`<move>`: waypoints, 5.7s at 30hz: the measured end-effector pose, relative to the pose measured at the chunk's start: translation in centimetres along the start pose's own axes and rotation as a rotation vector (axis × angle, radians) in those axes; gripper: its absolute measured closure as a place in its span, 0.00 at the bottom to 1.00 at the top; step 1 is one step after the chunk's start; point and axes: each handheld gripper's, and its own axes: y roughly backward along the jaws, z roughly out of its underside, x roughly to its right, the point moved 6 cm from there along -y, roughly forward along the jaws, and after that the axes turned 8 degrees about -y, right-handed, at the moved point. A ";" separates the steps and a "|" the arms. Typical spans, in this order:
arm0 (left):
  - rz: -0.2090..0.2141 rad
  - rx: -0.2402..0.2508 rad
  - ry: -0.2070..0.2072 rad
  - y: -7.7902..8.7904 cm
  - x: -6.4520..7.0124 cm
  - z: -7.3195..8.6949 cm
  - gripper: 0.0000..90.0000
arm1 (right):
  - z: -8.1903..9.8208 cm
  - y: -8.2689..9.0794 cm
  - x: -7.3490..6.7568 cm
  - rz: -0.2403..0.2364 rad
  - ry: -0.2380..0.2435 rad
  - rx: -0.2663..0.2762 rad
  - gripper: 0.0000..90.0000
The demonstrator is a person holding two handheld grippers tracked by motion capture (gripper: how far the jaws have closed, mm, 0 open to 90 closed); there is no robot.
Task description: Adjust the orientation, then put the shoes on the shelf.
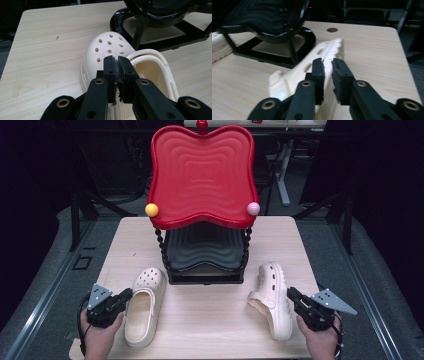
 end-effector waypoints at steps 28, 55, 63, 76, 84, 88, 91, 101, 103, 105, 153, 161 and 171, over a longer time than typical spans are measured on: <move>-0.041 0.019 0.033 0.3 -1.1 0.9 0.63 | 0.7 -0.1 3.0 0.099 -0.032 -0.124 1.00; -0.044 0.016 0.026 0.3 -1.1 0.9 0.63 | 4.6 -2.8 9.1 0.124 -0.313 -0.287 1.00; -0.046 0.017 0.030 0.4 -1.1 1.0 0.63 | 2.4 -0.7 9.0 0.166 -0.303 -0.138 1.00; -0.049 0.021 0.035 0.4 -1.2 1.0 0.63 | 0.2 -0.8 5.8 0.084 -0.207 -0.075 1.00; -0.051 0.018 0.030 0.5 -1.1 1.0 0.63 | 0.4 -1.2 6.0 0.103 -0.196 -0.074 0.93; -0.052 0.023 0.031 0.5 -1.2 1.0 0.63 | 0.2 -0.5 5.7 0.135 -0.100 -0.071 0.86; -0.051 0.019 0.032 0.7 -1.3 1.0 0.63 | 0.6 -0.3 5.2 0.148 -0.046 -0.102 0.79; -0.043 0.019 0.030 0.6 -1.1 1.0 0.63 | 2.1 -1.9 5.3 0.211 0.019 -0.206 0.77; -0.041 0.015 0.026 0.6 -1.1 1.0 0.63 | 2.2 -2.1 5.4 0.205 -0.001 -0.197 0.78; -0.040 0.015 0.026 0.6 -1.0 1.0 0.62 | 2.1 -2.0 5.4 0.212 -0.004 -0.208 0.80; 0.002 -0.047 -0.037 -0.4 0.5 1.3 0.62 | 2.5 -3.3 0.7 0.111 0.067 -0.210 0.68; -0.007 -0.062 -0.044 -0.7 0.5 1.5 0.64 | 2.5 -3.4 0.7 0.101 0.069 -0.212 0.70; -0.024 -0.086 -0.065 -1.4 0.7 1.5 0.68 | 2.4 -3.5 0.7 0.101 0.070 -0.204 0.71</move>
